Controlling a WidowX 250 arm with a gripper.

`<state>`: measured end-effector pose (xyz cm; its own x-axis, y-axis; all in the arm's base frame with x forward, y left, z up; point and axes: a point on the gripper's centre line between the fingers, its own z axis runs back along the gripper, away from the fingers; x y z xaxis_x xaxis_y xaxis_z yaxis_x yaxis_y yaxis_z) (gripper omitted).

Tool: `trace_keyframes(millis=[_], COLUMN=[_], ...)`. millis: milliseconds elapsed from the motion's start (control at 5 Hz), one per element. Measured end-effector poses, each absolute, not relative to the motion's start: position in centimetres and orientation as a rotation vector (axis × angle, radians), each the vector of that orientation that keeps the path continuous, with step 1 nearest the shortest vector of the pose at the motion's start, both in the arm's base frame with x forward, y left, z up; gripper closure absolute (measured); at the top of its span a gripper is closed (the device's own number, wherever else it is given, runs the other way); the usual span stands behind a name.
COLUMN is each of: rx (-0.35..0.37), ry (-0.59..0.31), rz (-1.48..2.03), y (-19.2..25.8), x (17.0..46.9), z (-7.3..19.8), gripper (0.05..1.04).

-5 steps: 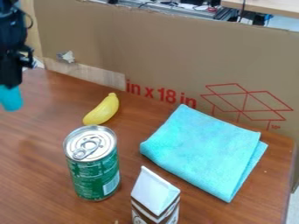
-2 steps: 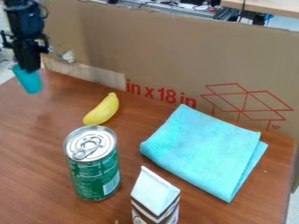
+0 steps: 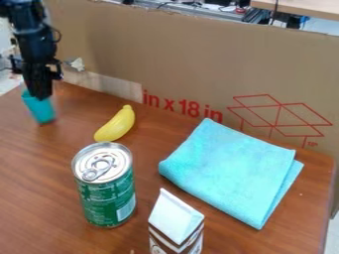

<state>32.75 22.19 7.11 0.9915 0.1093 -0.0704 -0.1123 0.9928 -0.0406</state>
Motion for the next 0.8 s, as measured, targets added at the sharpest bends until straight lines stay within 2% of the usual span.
trace_keyframes(millis=[400, 600, 800], rx=[-0.048, -0.045, 0.033], ry=[0.051, 0.05, 0.024], rz=[0.108, 0.143, 0.213], y=[22.3, 22.3, 22.7], x=[33.3, 33.3, 32.8], z=[6.9, 7.1, 10.5], gripper=[0.98, 0.799, 0.521])
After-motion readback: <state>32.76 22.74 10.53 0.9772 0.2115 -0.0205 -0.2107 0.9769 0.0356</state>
